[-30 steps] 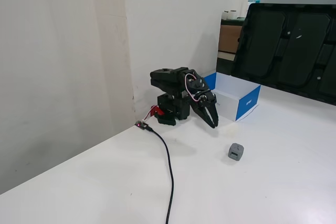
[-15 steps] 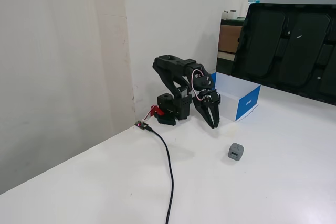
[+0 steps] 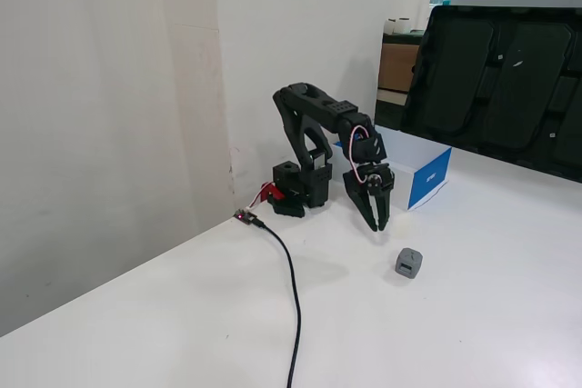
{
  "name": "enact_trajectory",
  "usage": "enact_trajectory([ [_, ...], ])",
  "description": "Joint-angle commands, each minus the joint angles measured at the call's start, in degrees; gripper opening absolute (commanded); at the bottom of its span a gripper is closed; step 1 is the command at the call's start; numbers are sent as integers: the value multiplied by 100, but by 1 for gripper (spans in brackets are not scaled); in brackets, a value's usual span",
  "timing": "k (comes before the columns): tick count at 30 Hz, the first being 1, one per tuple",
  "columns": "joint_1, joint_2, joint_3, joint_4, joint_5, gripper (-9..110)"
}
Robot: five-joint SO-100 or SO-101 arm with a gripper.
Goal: Pick the gray block and keep it in the box.
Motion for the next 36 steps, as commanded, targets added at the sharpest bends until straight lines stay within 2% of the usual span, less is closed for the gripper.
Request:
enact_trajectory([
  [1, -88, -501, -782, -97, -158, 0],
  [5, -167, -1125, -1301, 105, -193, 1],
  [13, -404, -1846, -1714, 105, -220, 21],
  [23, -413, -2821, -2285, 105, -211, 25],
  [36, -334, -3727, -2848, 132, -132, 24],
])
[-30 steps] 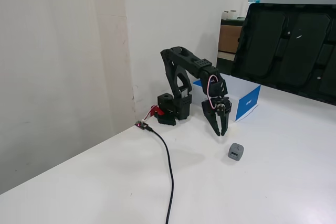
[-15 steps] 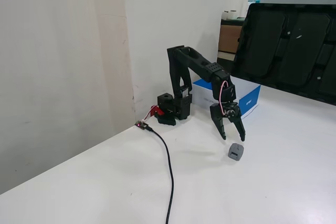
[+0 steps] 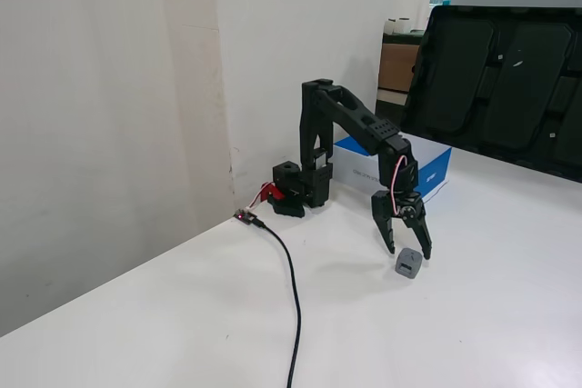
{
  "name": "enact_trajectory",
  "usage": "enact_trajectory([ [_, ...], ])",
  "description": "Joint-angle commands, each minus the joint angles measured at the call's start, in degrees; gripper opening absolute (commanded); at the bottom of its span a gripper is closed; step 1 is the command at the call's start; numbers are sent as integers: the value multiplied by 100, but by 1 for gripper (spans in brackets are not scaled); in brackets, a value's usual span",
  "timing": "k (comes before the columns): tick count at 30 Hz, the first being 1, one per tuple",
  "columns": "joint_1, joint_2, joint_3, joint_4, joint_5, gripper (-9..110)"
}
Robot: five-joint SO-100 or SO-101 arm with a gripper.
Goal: Pick the gray block and keep it in the box.
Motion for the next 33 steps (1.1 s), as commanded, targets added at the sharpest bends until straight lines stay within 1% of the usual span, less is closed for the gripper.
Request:
enact_trajectory([
  [1, 62, -9, -448, 35, 35, 24],
  [10, 114, -360, -668, 44, 35, 21],
  [15, 167, -510, -703, 18, 35, 16],
  [20, 185, -527, -721, 18, 35, 9],
  [25, 176, -404, -791, 35, 26, 7],
  [33, -88, 141, -1687, 940, 44, 7],
])
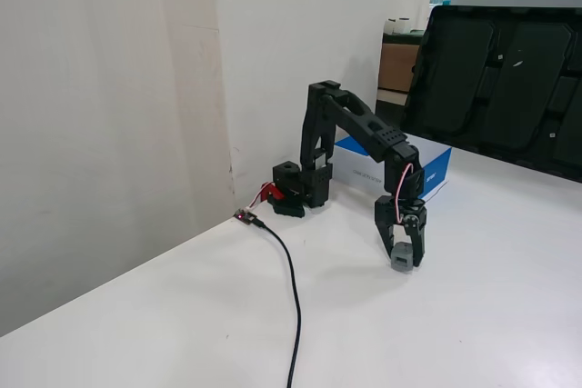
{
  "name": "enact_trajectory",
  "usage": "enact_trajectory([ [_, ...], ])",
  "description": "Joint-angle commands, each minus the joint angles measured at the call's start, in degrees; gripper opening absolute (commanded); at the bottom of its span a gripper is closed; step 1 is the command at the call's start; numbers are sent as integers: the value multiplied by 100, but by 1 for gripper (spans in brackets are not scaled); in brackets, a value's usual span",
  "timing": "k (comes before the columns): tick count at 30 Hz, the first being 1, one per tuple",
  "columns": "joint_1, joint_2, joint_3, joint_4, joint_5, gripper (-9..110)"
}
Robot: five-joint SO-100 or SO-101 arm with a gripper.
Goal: Pick the gray block and keep it in the box.
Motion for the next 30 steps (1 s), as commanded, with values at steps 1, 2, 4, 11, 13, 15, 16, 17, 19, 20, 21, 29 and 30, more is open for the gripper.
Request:
enact_trajectory([
  [1, -211, 861, -914, 510, 62, 7],
  [2, -272, 940, -1037, 633, 79, 7],
  [4, -413, 1063, -1292, 879, 114, 7],
  [11, -1116, 1644, -1793, 1380, 237, 7],
  [13, -1354, 1819, -1819, 1459, 308, 7],
  [15, -1626, 1995, -1819, 1538, 378, 7],
  [16, -1793, 2092, -1819, 1564, 413, 7],
  [17, -1951, 2180, -1811, 1573, 448, 7],
  [19, -2303, 2338, -1811, 1617, 510, 7],
  [20, -2496, 2417, -1811, 1635, 527, 7],
  [21, -2689, 2505, -1811, 1652, 562, 7],
  [29, -4184, 2997, -1626, 1661, 773, 7],
  [30, -4368, 3032, -1582, 1670, 782, 7],
])
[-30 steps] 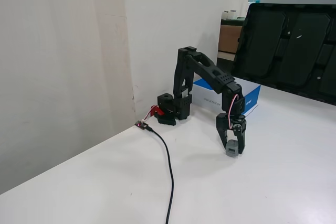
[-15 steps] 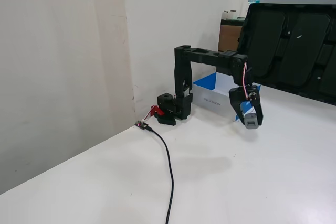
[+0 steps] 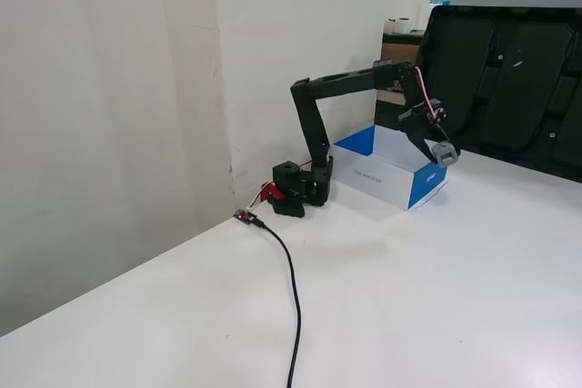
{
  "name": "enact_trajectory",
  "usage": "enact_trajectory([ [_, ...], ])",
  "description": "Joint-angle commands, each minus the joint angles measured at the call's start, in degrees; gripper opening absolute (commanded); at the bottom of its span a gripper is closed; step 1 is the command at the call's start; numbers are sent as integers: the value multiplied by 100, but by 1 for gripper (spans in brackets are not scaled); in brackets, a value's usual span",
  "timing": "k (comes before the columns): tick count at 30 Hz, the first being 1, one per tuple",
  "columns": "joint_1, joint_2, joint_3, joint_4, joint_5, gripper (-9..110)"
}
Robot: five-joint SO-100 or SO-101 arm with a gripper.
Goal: Pick the gray block and keep it in the box.
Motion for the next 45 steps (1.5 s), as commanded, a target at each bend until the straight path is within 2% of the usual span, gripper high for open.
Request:
enact_trajectory([
  [1, -782, 633, -211, 18, 114, 7],
  [13, -2602, 703, 457, -202, 510, 8],
  [23, -3463, 475, 589, -202, 457, 9],
  [25, -3551, 396, 589, -167, 439, 12],
  [28, -3630, 308, 589, -88, 387, 26],
  [34, -3771, 325, 659, 88, 97, 35],
  [38, -3428, 536, 694, 193, 9, 24],
  [42, -2549, 703, 659, 246, -26, 6],
  [45, -1854, 773, 650, 281, -79, 5],
])
